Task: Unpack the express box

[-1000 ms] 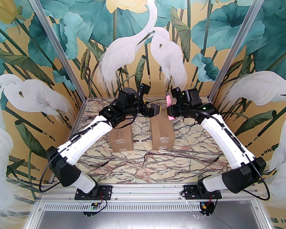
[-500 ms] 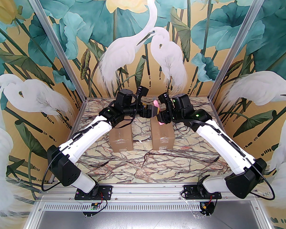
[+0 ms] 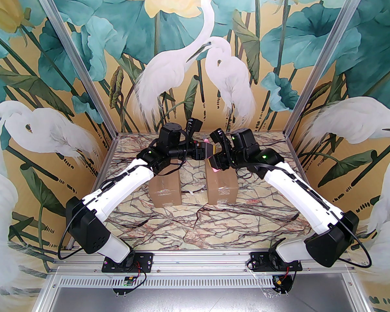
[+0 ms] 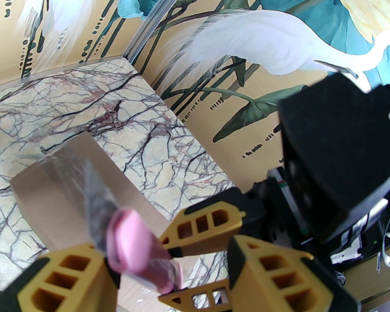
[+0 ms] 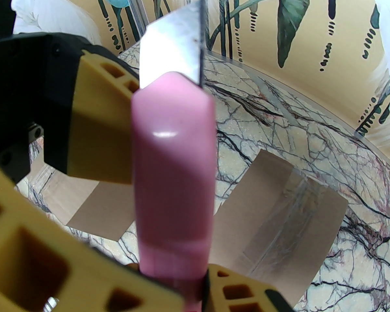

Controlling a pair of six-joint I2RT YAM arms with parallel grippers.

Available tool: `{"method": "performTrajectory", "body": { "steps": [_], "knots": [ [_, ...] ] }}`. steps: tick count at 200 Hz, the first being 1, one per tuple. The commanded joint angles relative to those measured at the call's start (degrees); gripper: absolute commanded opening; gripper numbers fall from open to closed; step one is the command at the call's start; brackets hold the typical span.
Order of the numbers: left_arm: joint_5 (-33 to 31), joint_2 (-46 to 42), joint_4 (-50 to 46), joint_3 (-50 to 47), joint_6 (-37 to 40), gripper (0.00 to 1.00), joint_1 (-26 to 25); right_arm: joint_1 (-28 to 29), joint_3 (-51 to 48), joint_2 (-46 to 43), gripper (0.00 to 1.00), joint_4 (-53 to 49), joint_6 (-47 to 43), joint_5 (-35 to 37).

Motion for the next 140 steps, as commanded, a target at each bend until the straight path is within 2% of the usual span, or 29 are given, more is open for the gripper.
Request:
{"method": "performTrajectory", "body": {
  "steps": [1, 34, 60, 80, 91, 115, 125, 140],
  "knots": [
    [1.02, 0.25, 1.87, -1.22, -0.98, 0.52, 0.34, 0.28, 0.87, -0.07, 0.32, 1.86, -1.30, -3.29],
    [0.20, 0.22, 1.88, -1.52, -1.78, 0.38, 0.37, 0.25, 0.78, -0.20, 0.32, 1.97, -1.54, -4.33],
    [0.07, -0.01, 2.97, -1.56, -3.18, 0.21, 0.38, 0.26, 0.28, -0.39, 0.34, 2.23, -1.25, -4.95],
    [-1.24, -0.67, 3.35, -1.84, -4.46, 0.13, 0.44, 0.25, -0.69, -1.20, 0.47, 3.63, -0.04, -4.25],
    [-2.87, -1.31, 3.05, -2.00, -5.57, 0.08, 0.90, 0.25, -1.99, -2.50, 0.58, 5.30, 0.64, -3.21],
    [-3.45, -2.97, 2.78, -2.33, -11.91, 0.03, 4.02, 0.25, -8.37, -8.20, 0.78, 12.75, 2.00, 1.87],
    [-2.68, -3.56, 2.56, -2.42, -14.69, 0.02, 5.63, 0.20, -12.53, -11.11, 0.81, 16.77, 2.04, 3.59],
    [-1.02, -3.53, -0.20, -0.72, -17.69, 0.01, 7.90, 0.16, -18.60, -15.35, 0.81, 23.35, 0.63, 4.48]
  ]
}}
